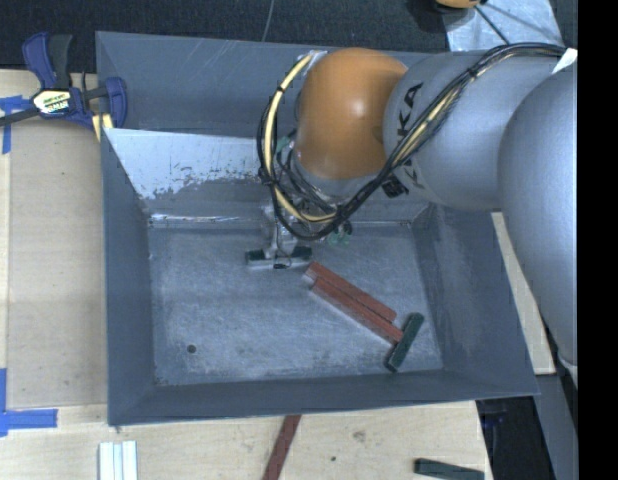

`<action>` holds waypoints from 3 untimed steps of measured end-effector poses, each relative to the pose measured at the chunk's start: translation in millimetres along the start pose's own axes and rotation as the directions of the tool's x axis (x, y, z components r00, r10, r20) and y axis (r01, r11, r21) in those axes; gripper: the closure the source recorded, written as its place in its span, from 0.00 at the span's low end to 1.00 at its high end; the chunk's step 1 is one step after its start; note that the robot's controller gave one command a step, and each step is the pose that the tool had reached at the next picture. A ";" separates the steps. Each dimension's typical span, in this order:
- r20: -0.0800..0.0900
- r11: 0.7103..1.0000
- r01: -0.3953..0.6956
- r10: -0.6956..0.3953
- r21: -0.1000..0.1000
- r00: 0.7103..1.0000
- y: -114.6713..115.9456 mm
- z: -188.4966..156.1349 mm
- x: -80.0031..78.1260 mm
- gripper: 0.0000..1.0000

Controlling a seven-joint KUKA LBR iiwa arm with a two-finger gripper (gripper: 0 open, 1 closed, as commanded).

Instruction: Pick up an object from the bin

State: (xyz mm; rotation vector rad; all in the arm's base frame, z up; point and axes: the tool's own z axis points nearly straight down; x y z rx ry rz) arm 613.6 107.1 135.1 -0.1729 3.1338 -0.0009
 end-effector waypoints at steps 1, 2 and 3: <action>0.001 0.929 0.371 -0.371 -0.001 0.929 -36.6 64.3 13.5 0.00; 0.012 0.930 0.368 -0.368 0.001 0.930 -35.3 60.5 10.4 1.00; 0.012 0.930 0.368 -0.368 0.001 0.930 -35.3 60.5 10.4 1.00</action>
Offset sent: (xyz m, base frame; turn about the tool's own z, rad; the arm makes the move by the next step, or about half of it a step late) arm 0.0000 0.0000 0.0000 0.0000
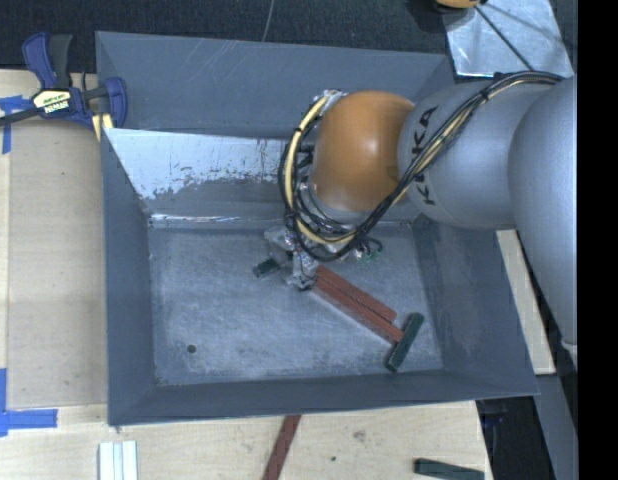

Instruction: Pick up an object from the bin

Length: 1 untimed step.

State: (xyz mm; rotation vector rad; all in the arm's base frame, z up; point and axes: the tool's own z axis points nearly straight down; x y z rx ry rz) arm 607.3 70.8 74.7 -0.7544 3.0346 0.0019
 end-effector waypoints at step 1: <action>-0.015 1.000 0.003 -0.003 -0.003 1.000 10.0 -58.3 -8.6 1.00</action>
Offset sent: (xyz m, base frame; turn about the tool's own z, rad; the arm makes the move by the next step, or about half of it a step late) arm 0.0185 -0.0016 0.2210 -0.2520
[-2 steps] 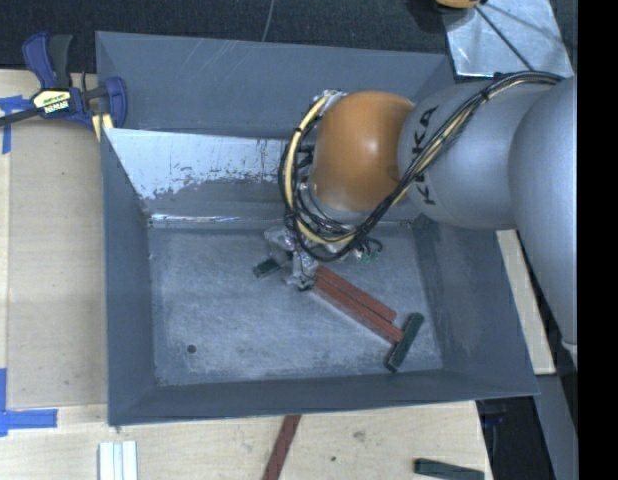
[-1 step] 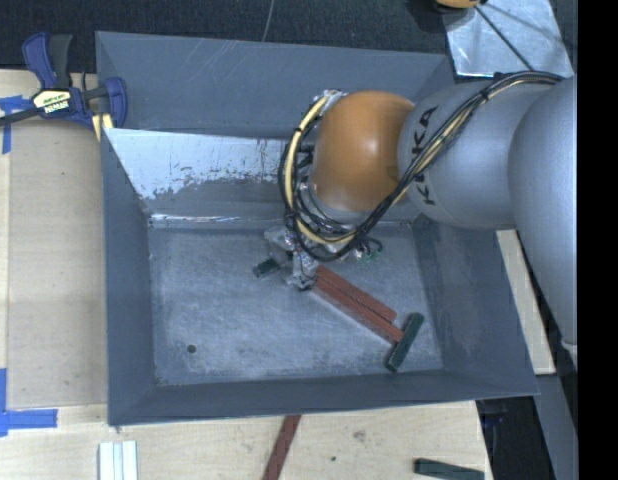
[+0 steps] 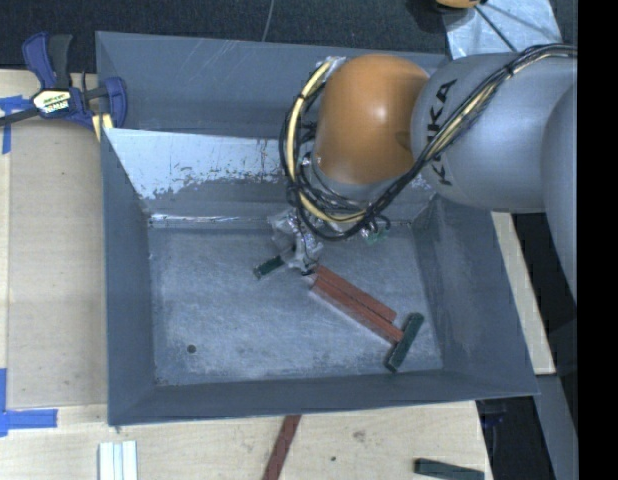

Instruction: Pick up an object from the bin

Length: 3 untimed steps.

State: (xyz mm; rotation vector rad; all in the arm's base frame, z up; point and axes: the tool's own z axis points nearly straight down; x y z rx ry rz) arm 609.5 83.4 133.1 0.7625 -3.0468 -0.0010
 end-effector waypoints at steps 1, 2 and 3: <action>0.001 1.000 0.003 -0.003 0.000 1.000 1.4 -15.3 -2.7 1.00; 0.003 0.984 0.176 -0.176 0.001 0.984 -24.5 -85.5 20.3 1.00; 0.003 0.932 0.363 -0.363 0.000 0.932 68.2 -15.6 66.4 0.00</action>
Offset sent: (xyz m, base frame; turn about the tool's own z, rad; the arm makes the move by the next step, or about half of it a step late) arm -0.0082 -0.0354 0.0894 -0.1778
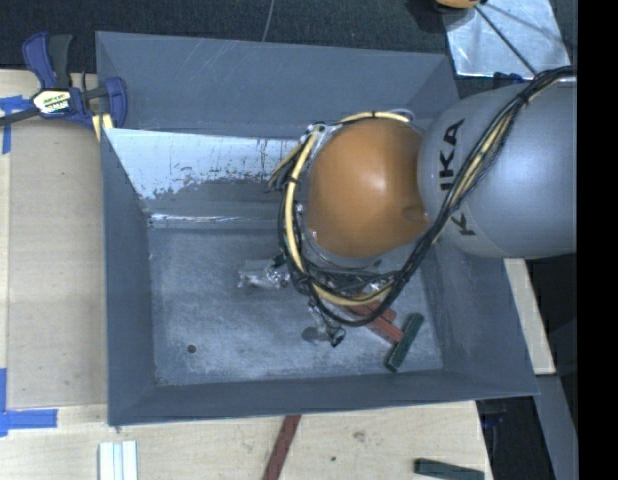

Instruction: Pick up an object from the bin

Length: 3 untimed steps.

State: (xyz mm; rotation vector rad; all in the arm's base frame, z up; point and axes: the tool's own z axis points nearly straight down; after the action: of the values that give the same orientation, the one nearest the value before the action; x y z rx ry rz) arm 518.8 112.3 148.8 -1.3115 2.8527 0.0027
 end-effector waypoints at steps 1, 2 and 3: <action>0.001 1.000 -0.001 0.001 0.001 1.000 -0.8 -0.5 0.0 0.00; 0.007 0.996 -0.086 0.086 0.007 0.996 -9.5 30.7 -15.6 0.00; -0.001 1.000 -0.023 0.023 0.001 1.000 -3.7 71.5 -19.7 0.00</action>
Offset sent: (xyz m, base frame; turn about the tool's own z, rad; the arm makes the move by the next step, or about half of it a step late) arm 0.0285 0.0133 -0.0709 0.1642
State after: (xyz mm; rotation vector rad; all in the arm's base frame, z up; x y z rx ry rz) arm 534.5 125.0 77.3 -1.2794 2.8682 0.0003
